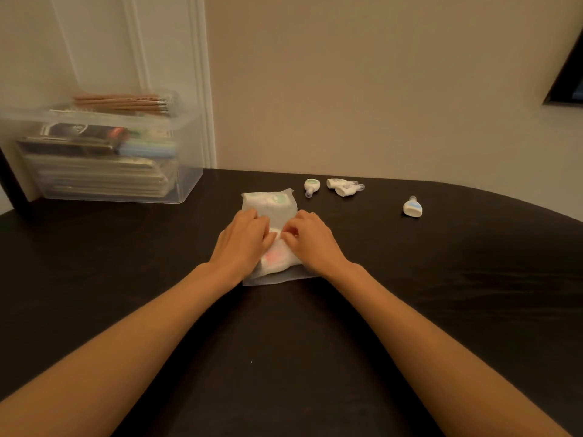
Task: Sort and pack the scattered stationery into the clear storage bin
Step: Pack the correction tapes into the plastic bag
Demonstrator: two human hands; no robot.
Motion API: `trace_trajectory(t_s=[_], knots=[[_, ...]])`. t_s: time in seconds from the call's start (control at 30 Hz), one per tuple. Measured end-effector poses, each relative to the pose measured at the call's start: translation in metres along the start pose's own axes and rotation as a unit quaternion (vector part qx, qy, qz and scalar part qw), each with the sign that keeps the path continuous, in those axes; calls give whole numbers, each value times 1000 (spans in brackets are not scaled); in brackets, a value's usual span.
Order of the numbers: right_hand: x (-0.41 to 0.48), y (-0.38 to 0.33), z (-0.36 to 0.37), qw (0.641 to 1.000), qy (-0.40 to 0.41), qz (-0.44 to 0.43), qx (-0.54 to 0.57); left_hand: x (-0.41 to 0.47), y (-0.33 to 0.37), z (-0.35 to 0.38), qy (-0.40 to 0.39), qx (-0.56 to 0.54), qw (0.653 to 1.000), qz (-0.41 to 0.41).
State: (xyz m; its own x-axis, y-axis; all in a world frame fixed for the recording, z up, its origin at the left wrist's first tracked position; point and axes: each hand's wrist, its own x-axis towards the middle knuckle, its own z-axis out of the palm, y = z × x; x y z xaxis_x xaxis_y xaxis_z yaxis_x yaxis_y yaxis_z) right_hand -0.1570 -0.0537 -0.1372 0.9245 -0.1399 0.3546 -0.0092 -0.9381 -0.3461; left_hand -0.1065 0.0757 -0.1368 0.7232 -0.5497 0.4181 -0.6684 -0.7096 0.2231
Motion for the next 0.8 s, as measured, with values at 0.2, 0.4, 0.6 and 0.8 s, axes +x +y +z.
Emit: trace_trajectory(t_s=[0.2,0.4,0.6,0.8], knots=[[3,-3,-2,998,-67,12,-9,0,5,-4,-16,15,1000,7],[12,1,0,989,-127,71,16,5,8,2,-40,-36,998,-40],[7,3,2,995,-59,44,61,0,9,-1,-21,6,998,-60],[8,-2,1,989,-72,45,121,1,5,3,-45,-32,993,-106]])
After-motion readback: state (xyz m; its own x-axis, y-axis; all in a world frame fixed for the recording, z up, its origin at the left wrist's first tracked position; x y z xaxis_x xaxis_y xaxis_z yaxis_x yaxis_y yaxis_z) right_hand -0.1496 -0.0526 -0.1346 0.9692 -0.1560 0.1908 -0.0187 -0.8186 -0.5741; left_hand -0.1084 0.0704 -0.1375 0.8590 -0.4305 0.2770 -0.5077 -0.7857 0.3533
